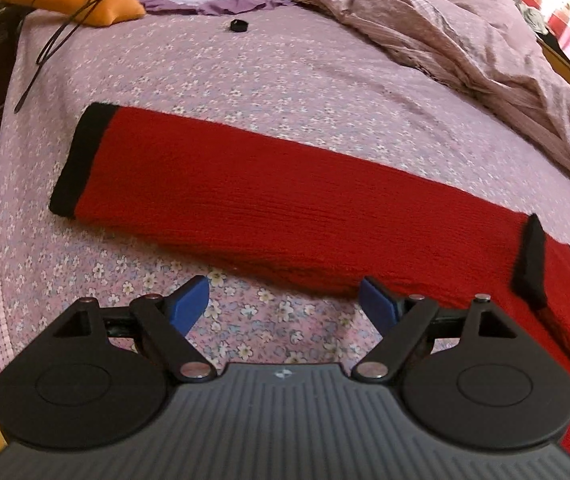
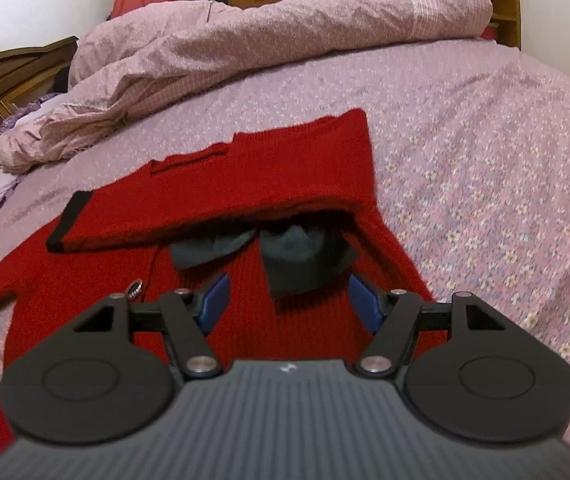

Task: Fold small clothes
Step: 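Move the left tool to the other black-trimmed sleeve cuff and grasp it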

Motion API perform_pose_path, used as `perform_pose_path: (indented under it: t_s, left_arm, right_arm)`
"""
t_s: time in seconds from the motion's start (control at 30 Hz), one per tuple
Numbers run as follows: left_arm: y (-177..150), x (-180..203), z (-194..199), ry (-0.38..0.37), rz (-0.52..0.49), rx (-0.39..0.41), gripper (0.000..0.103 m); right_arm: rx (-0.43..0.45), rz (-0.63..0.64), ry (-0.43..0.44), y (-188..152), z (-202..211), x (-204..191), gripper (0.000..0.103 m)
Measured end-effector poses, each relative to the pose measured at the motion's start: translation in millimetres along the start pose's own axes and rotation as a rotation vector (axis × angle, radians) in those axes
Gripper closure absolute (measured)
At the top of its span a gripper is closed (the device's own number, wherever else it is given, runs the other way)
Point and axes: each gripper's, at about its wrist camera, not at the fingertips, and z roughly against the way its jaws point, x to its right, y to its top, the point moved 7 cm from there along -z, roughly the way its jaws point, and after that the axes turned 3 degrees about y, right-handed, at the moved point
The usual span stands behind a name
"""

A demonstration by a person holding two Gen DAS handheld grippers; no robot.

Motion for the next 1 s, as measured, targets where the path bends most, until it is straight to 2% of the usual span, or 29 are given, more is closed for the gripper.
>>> perform_pose_path:
  t_s: [0.2, 0.5, 0.7, 1.0]
  left_arm:
    - [6, -1, -5, -0.01, 0.03, 0.018, 0.017]
    - [21, -10, -19, -0.018, 0.138, 0.06, 0.017]
    - [31, -12, -25, -0.029, 0.154, 0.133, 0.019]
    - [35, -27, -22, -0.005, 0.173, 0.157, 0.057]
  right_arm:
    - [-0.021, 0.006, 0.002, -6, -5, -5, 0.036]
    - [-0.027, -0.002, -0.015, -8, -6, -3, 0.036]
    - [-0.026, 0.0, -0.017, -7, -6, -5, 0.036]
    - [-0.016, -0.002, -0.013, -6, -4, -6, 0.035]
